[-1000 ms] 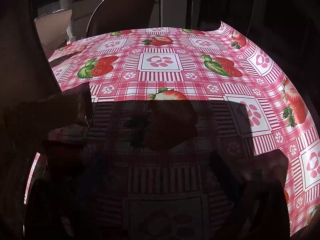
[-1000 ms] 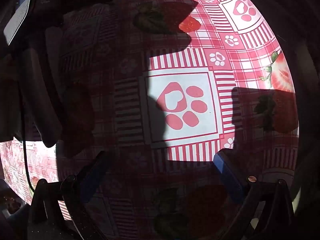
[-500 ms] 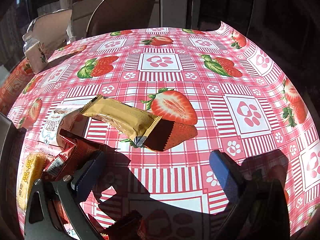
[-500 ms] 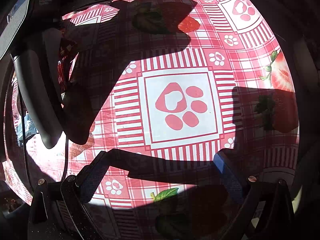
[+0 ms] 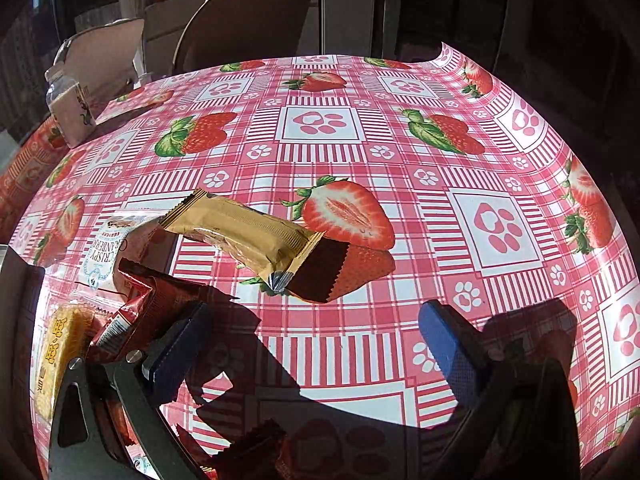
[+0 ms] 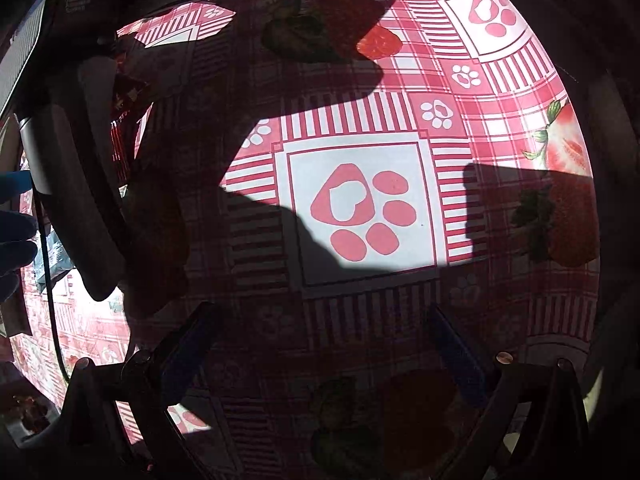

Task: Organize snacks
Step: 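Move both tools over the scattered snack packets on the table, then grasp the pink wrapper with the left tool while the right tool grasps a red wrapper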

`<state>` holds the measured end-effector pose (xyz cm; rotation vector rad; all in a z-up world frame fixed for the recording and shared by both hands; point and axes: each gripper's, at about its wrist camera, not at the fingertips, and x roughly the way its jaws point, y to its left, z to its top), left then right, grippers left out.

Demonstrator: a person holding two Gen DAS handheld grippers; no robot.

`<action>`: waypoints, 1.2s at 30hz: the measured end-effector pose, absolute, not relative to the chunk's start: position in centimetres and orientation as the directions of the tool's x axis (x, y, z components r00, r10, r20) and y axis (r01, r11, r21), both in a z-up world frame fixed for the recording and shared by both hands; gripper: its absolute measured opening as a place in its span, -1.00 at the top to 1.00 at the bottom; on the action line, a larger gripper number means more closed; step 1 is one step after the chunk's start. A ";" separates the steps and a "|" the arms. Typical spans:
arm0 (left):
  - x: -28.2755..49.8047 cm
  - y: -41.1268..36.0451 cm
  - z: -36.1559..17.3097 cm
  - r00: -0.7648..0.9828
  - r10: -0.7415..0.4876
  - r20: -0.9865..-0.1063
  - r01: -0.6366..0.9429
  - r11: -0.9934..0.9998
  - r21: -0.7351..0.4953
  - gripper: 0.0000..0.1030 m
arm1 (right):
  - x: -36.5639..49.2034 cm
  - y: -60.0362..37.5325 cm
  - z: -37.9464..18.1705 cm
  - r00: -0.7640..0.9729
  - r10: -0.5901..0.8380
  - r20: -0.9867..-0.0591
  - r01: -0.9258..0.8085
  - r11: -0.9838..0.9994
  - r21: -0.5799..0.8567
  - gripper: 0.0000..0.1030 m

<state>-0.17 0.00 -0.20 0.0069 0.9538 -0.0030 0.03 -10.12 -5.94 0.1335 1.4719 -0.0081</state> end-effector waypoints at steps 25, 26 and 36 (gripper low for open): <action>4.6 0.0 -0.4 0.208 0.013 -0.978 -0.012 1.000 0.011 -1.00 | 9.3 -10.0 -8.8 -0.129 0.106 -0.986 0.088 0.992 0.095 -1.00; 4.9 -0.1 -0.5 0.177 -0.002 -0.984 0.028 1.000 0.003 -1.00 | 9.0 -10.2 -8.7 -0.123 0.107 -0.987 0.089 0.991 0.097 -1.00; 0.6 5.3 8.6 0.186 -0.184 -0.965 0.255 0.958 -0.134 -1.00 | 6.1 -10.0 -8.9 -0.075 0.105 -0.992 0.085 0.991 0.099 -1.00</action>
